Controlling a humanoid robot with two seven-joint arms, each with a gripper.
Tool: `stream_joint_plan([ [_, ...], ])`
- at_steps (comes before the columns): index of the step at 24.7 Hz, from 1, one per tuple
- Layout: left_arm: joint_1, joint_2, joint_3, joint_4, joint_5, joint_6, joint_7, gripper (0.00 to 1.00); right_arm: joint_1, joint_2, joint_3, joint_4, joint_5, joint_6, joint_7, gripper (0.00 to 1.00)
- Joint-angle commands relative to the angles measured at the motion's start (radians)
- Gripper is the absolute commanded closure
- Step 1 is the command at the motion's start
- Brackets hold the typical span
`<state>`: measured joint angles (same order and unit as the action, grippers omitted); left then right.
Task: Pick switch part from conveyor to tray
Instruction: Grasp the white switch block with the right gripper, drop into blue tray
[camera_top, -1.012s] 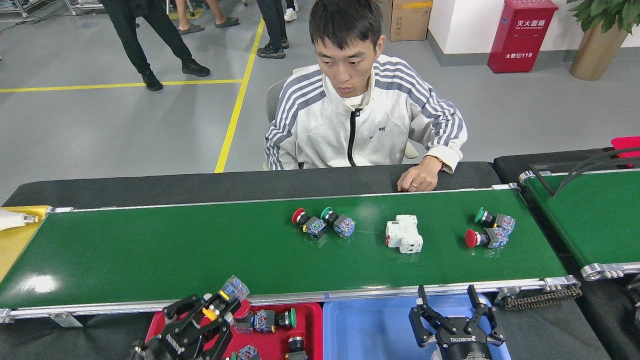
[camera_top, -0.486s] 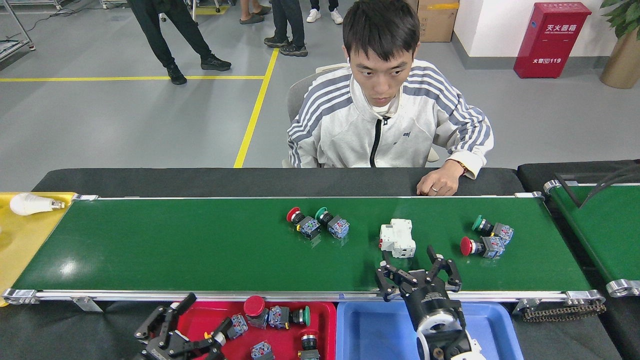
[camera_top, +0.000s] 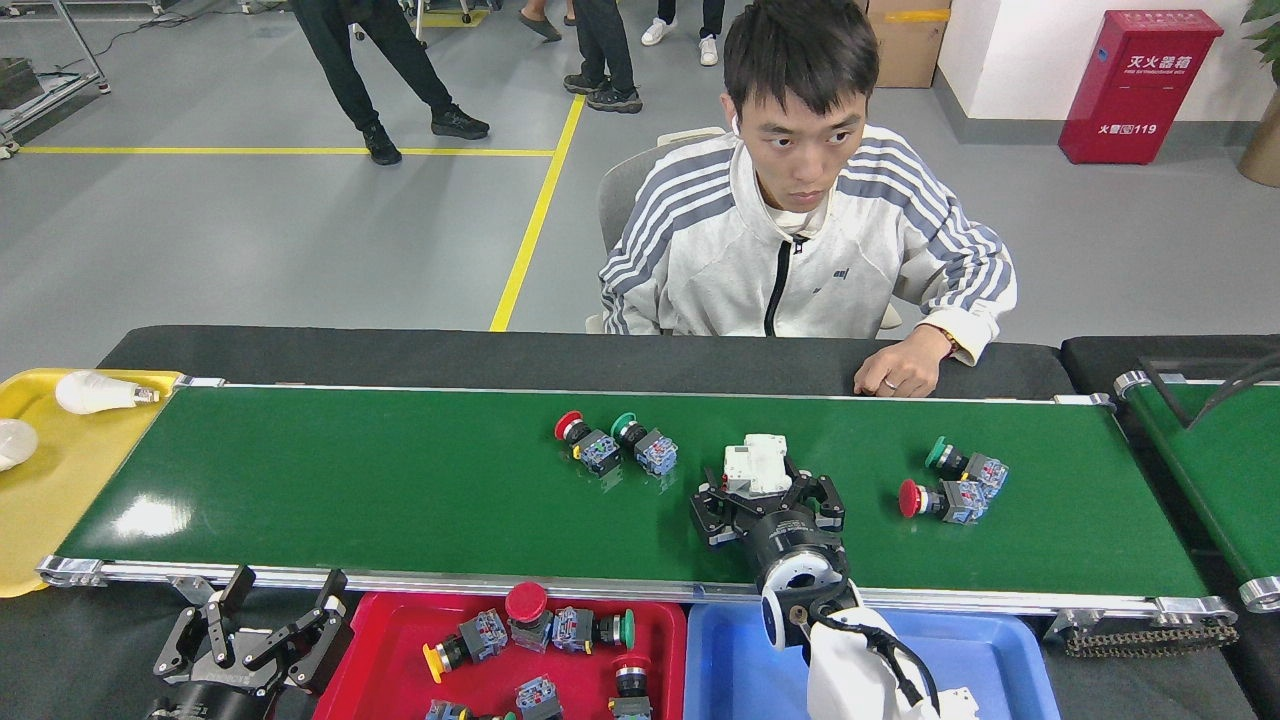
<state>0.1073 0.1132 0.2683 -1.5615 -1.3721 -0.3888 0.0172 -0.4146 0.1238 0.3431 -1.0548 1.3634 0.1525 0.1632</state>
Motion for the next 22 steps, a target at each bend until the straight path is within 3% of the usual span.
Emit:
stream_joint_plan([
  [1,-0.011,0.011,0.002,-0.008,-0.010,0.005,0.004,0.00,-0.021,-0.019,0.005,-0.005,-0.003,-0.039,-0.002,0.93],
  [5,-0.011,0.011,0.002,-0.011,-0.024,0.004,0.004,0.00,-0.012,-0.023,0.007,-0.027,-0.006,-0.051,-0.016,0.98],
  [7,-0.009,0.011,0.003,-0.012,-0.022,0.004,0.004,0.00,0.022,-0.042,0.007,-0.134,-0.006,-0.086,-0.060,0.98],
  [8,-0.009,0.013,0.003,-0.012,-0.022,0.004,0.004,0.00,0.057,-0.069,0.007,-0.194,-0.006,-0.107,-0.077,0.98],
  [10,-0.008,0.013,0.002,-0.015,-0.022,-0.002,0.003,0.00,0.213,-0.191,-0.001,-0.422,-0.009,-0.209,-0.113,0.95],
  [11,-0.003,0.014,0.000,-0.017,-0.022,-0.005,0.003,0.00,0.283,-0.228,-0.004,-0.501,-0.010,-0.255,-0.116,0.93],
  [13,-0.008,0.013,-0.009,-0.026,-0.022,-0.005,0.000,0.00,0.459,-0.291,-0.030,-0.649,-0.036,-0.357,-0.128,0.81],
  [14,-0.012,0.011,-0.023,-0.026,-0.022,-0.004,-0.009,0.00,0.525,-0.300,-0.045,-0.685,-0.053,-0.390,-0.143,0.57],
  [15,-0.023,0.009,-0.040,-0.026,-0.022,0.004,-0.029,0.00,0.571,-0.297,-0.047,-0.691,-0.056,-0.403,-0.160,0.13],
  [16,-0.040,0.002,-0.057,-0.026,-0.024,0.008,-0.066,0.00,0.602,-0.296,-0.049,-0.691,-0.056,-0.413,-0.175,0.00],
  [19,-0.121,-0.023,-0.089,-0.005,-0.025,0.060,-0.161,0.00,0.606,-0.282,-0.059,-0.671,-0.066,-0.403,-0.175,0.00],
  [22,-0.222,-0.017,-0.173,0.078,-0.025,0.143,-0.161,0.00,0.594,-0.162,-0.141,-0.668,-0.063,-0.349,-0.177,0.00],
])
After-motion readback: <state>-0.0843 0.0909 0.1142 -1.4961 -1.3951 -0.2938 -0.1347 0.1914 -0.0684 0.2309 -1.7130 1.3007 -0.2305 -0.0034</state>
